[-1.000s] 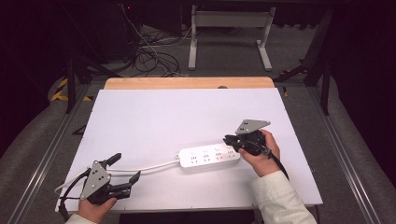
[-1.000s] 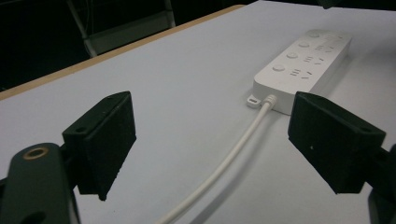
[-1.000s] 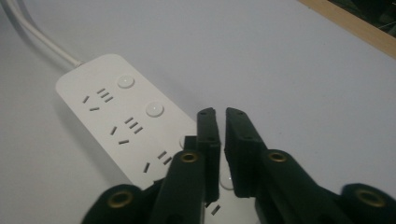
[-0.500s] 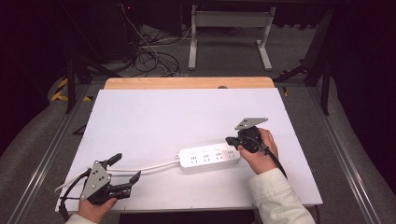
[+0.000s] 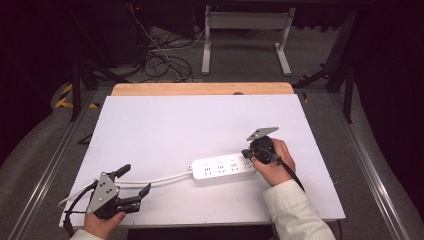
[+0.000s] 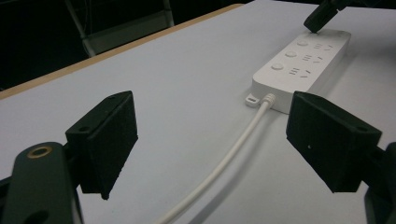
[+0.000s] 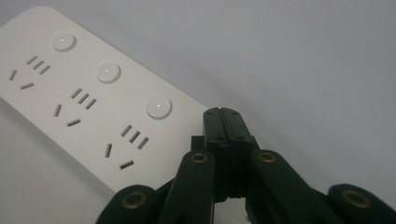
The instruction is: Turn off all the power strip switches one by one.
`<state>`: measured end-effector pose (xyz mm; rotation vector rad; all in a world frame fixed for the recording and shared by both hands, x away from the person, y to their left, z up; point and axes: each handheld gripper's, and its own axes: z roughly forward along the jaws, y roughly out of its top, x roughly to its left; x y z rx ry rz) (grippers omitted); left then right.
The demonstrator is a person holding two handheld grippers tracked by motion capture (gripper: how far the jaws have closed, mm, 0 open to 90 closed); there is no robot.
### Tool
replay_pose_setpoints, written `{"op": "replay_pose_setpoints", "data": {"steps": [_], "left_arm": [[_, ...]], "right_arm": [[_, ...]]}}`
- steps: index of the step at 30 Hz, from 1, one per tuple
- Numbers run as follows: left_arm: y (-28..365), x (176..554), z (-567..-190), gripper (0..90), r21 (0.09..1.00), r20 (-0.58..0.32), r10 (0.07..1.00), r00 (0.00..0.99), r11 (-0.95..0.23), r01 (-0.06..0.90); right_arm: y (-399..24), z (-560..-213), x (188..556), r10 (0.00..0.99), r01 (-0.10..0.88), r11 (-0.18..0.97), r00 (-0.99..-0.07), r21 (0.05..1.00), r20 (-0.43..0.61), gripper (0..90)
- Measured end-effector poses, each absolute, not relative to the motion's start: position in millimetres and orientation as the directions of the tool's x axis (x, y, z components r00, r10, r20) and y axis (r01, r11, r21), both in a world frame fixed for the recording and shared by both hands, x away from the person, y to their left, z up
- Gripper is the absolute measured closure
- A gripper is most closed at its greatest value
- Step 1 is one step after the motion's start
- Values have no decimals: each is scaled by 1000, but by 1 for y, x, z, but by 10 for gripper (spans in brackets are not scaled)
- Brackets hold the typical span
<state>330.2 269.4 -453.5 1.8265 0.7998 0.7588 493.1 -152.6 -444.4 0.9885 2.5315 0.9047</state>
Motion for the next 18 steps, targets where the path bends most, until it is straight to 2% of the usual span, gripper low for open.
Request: {"op": "replay_pose_setpoints", "data": {"steps": [18], "left_arm": [[268, 329, -454, 171, 930, 140, 795, 590, -310, 197]], "right_arm": [[-151, -448, 493, 687, 512, 577, -726, 636, -39, 900]]}}
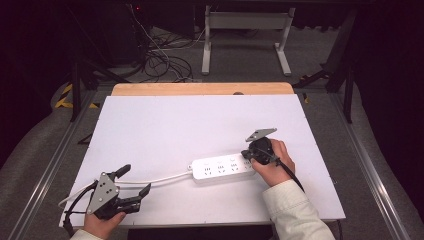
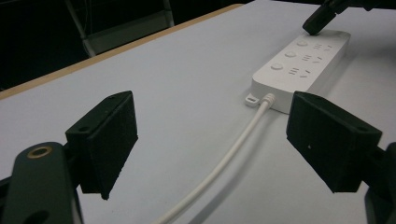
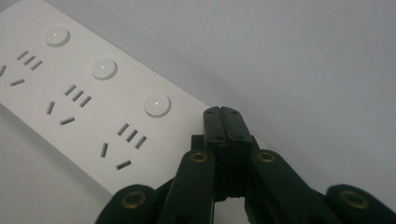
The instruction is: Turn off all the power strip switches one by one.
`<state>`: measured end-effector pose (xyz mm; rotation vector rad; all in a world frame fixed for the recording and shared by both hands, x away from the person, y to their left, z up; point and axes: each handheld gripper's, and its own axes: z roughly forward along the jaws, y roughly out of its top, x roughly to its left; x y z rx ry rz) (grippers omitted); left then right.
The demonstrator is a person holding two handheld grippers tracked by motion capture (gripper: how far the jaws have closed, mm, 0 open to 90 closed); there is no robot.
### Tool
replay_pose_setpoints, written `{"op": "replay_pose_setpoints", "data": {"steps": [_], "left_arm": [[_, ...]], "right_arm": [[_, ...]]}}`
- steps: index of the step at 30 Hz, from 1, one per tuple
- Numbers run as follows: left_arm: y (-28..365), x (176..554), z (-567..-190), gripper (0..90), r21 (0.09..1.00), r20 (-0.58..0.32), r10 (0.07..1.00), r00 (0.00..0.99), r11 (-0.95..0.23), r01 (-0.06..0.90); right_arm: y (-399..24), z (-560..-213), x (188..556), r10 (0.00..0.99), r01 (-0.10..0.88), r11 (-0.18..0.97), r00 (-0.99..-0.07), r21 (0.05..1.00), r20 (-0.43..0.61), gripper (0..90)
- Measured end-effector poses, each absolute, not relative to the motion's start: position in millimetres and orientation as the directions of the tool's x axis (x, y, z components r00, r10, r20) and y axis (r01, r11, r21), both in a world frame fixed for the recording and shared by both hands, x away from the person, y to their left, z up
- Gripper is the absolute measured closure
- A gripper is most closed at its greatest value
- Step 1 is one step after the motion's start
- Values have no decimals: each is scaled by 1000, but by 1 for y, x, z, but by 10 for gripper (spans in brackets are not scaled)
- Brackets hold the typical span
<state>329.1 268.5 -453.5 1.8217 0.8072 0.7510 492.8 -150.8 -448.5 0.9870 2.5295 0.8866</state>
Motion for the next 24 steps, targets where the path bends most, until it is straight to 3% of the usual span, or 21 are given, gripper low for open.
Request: {"op": "replay_pose_setpoints", "data": {"steps": [22, 24], "left_arm": [[269, 328, -453, 170, 930, 147, 796, 587, -313, 191], [270, 329, -452, 170, 931, 151, 795, 588, -315, 187]], "right_arm": [[-146, -448, 490, 688, 513, 585, -724, 628, -50, 900], [-149, -438, 483, 676, 477, 536, -737, 696, -16, 900]]}}
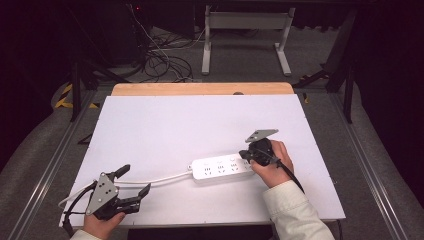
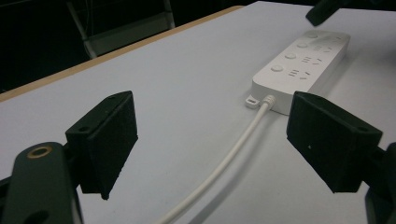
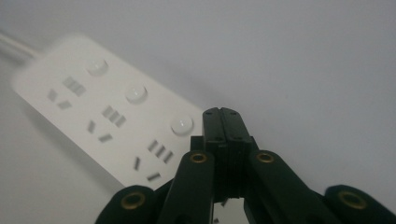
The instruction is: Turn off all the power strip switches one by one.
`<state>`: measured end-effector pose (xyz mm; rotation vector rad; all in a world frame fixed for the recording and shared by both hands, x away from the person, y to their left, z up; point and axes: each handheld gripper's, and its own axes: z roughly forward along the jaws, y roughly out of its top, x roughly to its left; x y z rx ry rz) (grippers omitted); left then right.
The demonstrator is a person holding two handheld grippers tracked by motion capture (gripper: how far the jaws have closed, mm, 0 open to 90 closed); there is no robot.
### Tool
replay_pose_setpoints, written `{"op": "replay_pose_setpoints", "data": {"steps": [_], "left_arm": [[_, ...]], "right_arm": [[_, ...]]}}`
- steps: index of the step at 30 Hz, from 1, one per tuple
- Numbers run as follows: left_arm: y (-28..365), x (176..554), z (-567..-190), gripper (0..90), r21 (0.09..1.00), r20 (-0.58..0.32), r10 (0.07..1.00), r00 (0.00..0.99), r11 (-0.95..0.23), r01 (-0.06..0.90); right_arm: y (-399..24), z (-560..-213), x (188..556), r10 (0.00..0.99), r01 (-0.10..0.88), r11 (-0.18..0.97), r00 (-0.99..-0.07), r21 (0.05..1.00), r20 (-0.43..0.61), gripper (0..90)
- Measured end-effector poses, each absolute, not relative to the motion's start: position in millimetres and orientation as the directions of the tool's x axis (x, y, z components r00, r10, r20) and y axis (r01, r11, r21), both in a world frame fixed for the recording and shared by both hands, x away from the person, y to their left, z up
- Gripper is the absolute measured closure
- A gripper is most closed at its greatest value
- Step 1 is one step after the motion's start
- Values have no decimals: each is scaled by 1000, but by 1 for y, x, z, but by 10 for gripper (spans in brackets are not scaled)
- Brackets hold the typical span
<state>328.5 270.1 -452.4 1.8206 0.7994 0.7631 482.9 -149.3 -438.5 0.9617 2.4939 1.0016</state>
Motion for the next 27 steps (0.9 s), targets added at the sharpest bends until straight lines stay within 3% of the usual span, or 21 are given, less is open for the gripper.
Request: {"op": "replay_pose_setpoints", "data": {"steps": [2, 5, 27], "left_arm": [[270, 329, -453, 170, 932, 137, 798, 587, -305, 197], [269, 331, -454, 170, 930, 140, 797, 587, -310, 199], [269, 329, -453, 169, 930, 140, 796, 588, -309, 197]], "right_arm": [[-156, -425, 478, 680, 443, 454, -733, 773, 20, 900], [-161, -414, 474, 687, 418, 419, -726, 806, 19, 900], [-129, -444, 479, 633, 425, 487, -773, 763, 27, 900]]}}
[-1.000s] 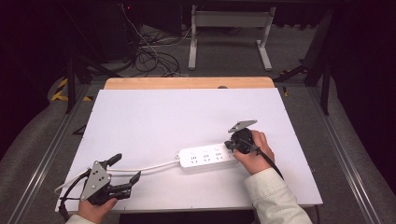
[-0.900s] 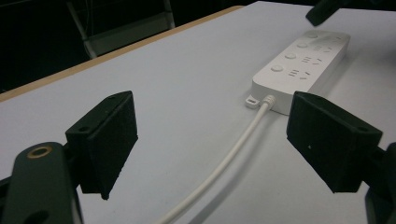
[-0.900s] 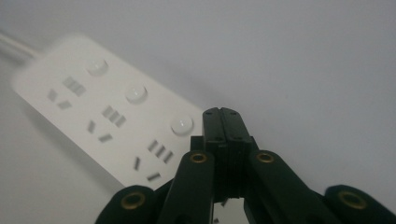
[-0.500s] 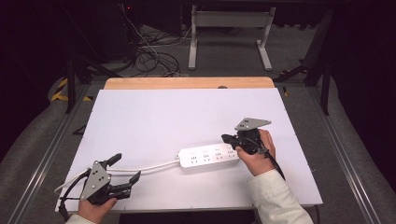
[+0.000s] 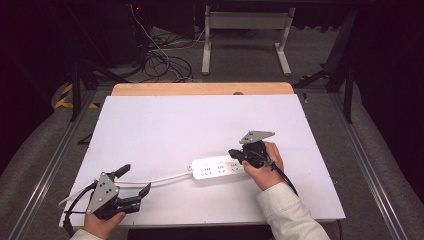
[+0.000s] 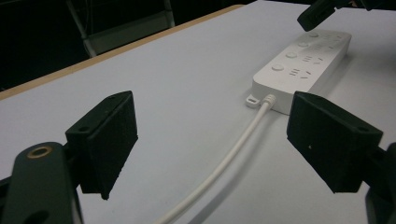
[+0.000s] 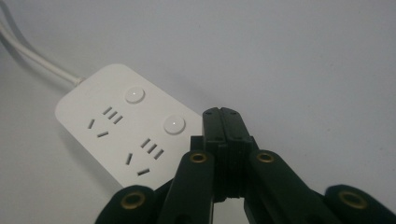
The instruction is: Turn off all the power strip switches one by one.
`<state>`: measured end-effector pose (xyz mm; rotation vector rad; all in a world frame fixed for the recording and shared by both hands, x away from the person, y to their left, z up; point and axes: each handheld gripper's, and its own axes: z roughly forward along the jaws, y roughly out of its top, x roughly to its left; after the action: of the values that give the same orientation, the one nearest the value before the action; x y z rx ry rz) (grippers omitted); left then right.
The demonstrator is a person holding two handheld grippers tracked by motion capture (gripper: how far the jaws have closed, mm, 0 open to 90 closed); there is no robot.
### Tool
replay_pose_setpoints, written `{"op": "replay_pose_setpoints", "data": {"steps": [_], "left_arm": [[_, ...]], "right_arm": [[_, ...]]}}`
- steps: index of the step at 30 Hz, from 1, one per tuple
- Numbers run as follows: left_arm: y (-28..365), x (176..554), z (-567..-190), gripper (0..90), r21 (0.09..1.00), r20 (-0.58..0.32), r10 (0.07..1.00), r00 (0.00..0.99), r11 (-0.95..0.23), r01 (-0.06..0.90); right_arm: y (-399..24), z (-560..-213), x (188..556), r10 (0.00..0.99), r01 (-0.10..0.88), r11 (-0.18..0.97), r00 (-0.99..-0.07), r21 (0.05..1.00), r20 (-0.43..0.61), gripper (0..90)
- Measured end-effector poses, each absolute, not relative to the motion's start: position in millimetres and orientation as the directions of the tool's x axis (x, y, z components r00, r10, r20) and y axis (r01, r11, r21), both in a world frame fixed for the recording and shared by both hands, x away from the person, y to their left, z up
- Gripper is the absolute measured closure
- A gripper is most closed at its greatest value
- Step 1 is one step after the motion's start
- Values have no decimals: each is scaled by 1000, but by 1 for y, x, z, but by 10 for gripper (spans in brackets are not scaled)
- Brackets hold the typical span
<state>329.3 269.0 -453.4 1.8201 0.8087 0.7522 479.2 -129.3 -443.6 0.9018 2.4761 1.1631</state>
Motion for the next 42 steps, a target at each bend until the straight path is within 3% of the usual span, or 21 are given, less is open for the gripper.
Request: {"op": "replay_pose_setpoints", "data": {"steps": [42], "left_arm": [[268, 329, -453, 169, 930, 143, 797, 587, -312, 197]], "right_arm": [[-121, -455, 482, 652, 471, 550, -758, 690, -3, 900]]}}
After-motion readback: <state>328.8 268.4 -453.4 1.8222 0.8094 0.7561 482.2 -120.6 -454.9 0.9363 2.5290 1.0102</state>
